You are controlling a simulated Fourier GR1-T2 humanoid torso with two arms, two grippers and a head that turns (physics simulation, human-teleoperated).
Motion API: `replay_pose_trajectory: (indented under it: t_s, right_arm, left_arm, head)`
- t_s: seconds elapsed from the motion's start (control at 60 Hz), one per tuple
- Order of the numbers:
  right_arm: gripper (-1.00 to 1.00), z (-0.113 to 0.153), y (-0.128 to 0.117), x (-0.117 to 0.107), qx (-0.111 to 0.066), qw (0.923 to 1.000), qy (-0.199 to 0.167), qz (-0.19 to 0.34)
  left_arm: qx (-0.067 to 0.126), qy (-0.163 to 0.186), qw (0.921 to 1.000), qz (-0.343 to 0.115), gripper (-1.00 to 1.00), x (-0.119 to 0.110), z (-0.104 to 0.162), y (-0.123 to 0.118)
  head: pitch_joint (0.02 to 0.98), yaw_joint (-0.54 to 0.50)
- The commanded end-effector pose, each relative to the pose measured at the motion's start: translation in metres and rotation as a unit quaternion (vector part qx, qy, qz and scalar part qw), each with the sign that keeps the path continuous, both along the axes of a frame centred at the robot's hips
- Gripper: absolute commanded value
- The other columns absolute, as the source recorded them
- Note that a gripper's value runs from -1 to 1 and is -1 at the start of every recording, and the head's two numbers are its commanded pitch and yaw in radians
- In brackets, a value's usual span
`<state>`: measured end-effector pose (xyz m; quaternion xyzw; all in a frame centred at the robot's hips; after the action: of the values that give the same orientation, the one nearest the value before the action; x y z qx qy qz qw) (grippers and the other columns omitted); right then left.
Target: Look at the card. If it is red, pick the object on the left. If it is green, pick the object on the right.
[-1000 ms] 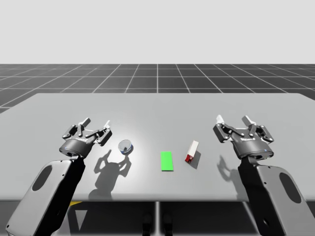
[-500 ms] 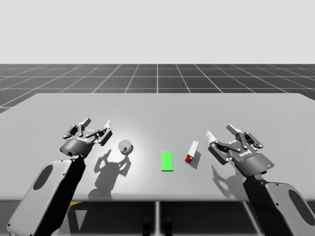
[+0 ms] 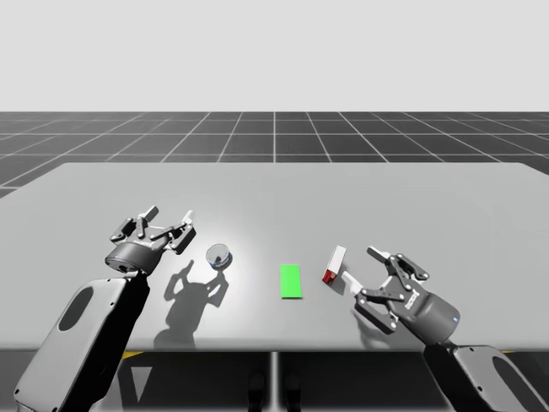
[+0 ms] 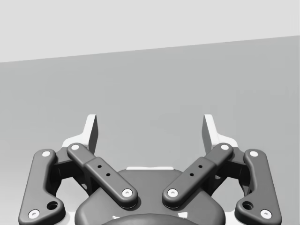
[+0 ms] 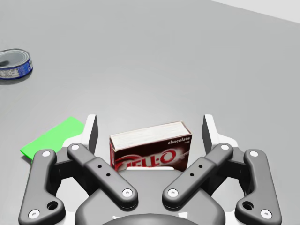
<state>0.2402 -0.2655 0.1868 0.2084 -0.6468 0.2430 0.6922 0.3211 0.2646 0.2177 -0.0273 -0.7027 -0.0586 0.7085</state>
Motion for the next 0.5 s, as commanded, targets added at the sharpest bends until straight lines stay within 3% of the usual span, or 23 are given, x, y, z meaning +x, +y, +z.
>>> replay_pose_trajectory:
  t_s: [0.017, 0.5]
  right_arm:
    - [-1.0, -0.018, 0.005, -0.008, -0.017, 0.9991, 0.01, 0.037]
    - [-1.0, -0.051, 0.006, 0.012, -0.054, 0.9976, 0.034, 0.028]
  left_arm:
    - [0.001, 0.0, 1.0, 0.0, -1.0, 0.001, -0.001, 0.0]
    - [0.003, -0.001, 1.0, -0.001, -1.0, 0.001, -0.001, -0.001]
  head:
    - [0.884, -0.26]
    - [0.884, -0.26]
